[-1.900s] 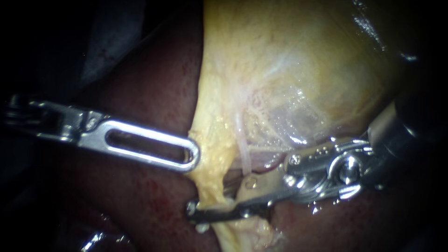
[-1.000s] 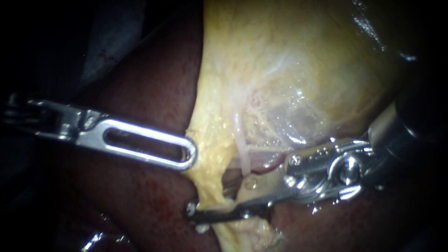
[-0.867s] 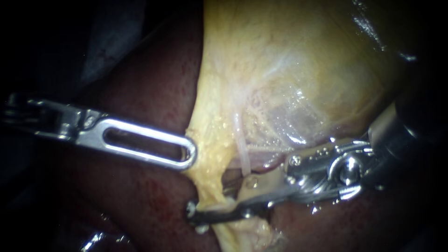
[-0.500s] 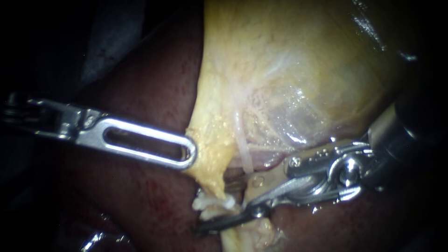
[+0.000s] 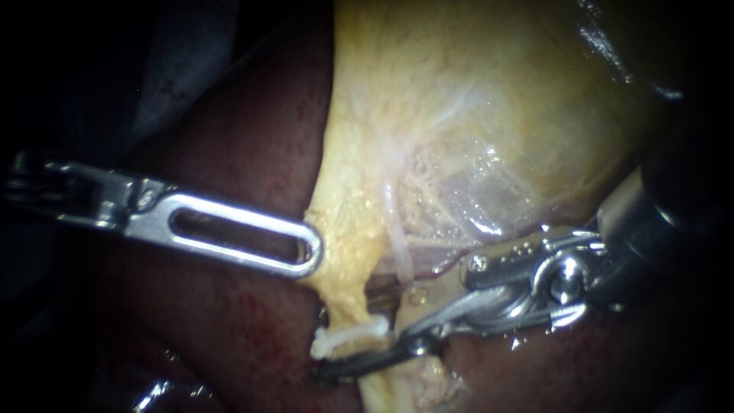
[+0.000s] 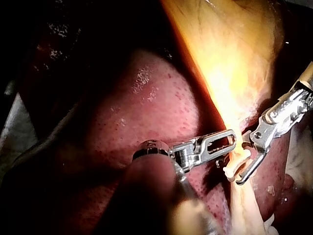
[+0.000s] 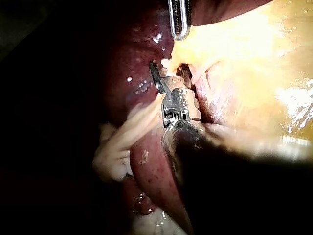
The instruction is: Going back second clip left tube
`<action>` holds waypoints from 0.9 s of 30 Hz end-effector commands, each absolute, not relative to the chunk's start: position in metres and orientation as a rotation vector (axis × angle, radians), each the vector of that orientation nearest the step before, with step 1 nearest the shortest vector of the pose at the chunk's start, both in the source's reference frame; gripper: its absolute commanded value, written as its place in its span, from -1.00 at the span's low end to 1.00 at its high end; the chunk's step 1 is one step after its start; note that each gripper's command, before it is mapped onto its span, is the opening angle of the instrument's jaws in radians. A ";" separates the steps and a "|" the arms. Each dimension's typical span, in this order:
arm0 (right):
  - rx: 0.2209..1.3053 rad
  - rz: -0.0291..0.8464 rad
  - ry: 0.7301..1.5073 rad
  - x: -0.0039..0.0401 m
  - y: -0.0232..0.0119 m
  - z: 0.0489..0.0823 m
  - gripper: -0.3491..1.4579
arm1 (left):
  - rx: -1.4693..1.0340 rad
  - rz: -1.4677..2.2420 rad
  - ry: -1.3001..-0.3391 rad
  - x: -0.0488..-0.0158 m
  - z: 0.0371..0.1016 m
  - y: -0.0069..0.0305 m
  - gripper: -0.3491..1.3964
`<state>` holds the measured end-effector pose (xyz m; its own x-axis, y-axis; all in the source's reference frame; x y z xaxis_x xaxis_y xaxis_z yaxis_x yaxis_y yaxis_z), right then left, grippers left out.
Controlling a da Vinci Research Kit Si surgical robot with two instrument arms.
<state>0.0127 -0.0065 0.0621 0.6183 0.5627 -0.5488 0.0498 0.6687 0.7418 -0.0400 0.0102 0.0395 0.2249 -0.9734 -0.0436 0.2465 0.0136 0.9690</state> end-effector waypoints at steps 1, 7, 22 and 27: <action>0.800 0.336 0.870 0.0124 -0.0062 0.0618 -0.10 | 1.137 -1.158 -0.853 -0.0400 0.0395 0.0102 -1.00; 0.780 0.361 0.884 0.0096 -0.0038 0.0597 -0.11 | 1.137 -1.157 -0.853 -0.0399 0.0395 0.0102 -1.00; 0.707 0.414 0.946 0.0003 0.0028 0.0542 -0.12 | 1.137 -1.157 -0.853 -0.0399 0.0395 0.0102 -1.00; 0.679 0.428 0.952 -0.0021 0.0046 0.0528 -0.12 | 1.137 -1.157 -0.853 -0.0399 0.0396 0.0103 -1.00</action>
<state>-0.0024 0.0048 0.0527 0.5210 0.6096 -0.5974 -0.0449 0.7185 0.6941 -0.0399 0.0103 0.0396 0.2253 -0.9733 -0.0436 0.2469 0.0138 0.9689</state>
